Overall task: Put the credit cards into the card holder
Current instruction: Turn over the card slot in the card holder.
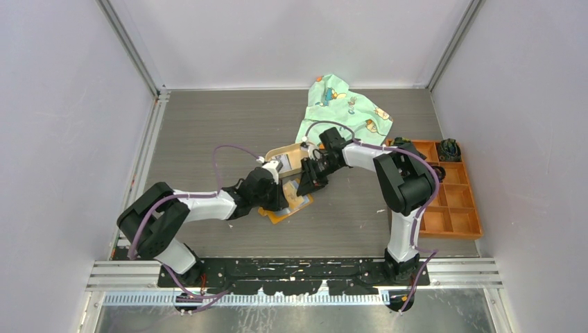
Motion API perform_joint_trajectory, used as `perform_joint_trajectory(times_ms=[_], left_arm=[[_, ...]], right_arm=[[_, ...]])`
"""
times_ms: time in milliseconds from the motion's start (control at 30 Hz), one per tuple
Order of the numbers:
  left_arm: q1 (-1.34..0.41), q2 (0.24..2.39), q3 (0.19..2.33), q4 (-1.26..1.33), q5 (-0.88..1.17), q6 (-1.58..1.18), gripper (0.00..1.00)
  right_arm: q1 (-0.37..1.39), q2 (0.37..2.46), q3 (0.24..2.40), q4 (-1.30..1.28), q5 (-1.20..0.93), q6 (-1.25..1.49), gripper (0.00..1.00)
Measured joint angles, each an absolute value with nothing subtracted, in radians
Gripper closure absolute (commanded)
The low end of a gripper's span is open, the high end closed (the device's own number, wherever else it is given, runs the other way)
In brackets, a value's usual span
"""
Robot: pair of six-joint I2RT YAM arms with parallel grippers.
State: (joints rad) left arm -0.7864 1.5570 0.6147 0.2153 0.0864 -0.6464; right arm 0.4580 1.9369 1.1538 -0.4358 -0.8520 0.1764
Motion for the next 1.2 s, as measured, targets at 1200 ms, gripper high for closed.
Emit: perform_joint_trajectory(times_ms=[1200], left_arm=[[-0.786,1.514,0.583,0.200,0.088,-0.673,0.82]], right_arm=[[0.527,1.964,1.142,-0.365,-0.972,0.250,0.51]])
